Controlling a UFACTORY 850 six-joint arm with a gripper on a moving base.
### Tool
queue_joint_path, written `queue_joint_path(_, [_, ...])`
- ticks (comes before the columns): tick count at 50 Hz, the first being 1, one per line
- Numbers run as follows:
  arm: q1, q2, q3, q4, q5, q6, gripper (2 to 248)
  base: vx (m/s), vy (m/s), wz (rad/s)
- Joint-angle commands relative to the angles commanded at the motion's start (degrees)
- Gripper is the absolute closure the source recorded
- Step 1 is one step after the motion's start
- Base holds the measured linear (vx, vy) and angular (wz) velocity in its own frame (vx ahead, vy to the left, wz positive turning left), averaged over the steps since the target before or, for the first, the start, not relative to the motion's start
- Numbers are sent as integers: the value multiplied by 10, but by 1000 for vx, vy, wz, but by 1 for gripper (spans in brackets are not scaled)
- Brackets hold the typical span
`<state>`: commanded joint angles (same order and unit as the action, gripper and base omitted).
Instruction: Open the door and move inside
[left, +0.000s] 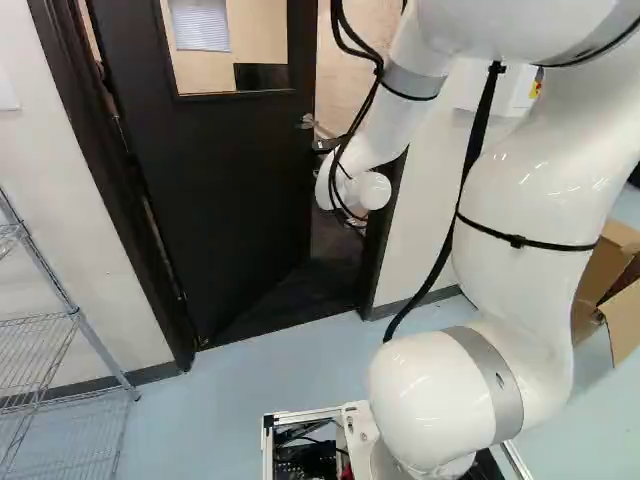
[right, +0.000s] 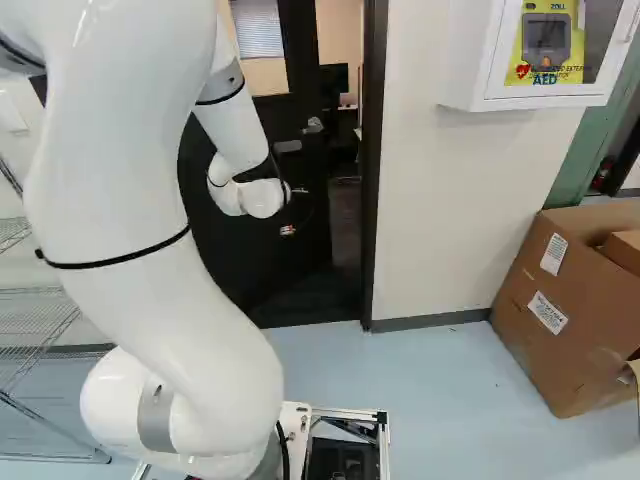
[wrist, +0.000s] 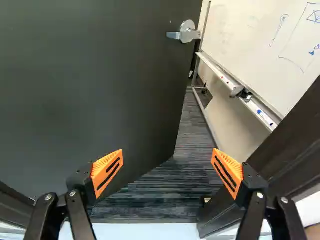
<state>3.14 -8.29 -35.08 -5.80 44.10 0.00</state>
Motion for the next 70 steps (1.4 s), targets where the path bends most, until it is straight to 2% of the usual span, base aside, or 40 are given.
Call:
queue_joint_path(16, [1,22,24,6,3,0,3,0,0,0])
queue_joint_path(51, [1,23,25,6,3,0,3,11,4,4])
queue_joint_path(70, [1,23,25,6,3,0,3,84,52,-16])
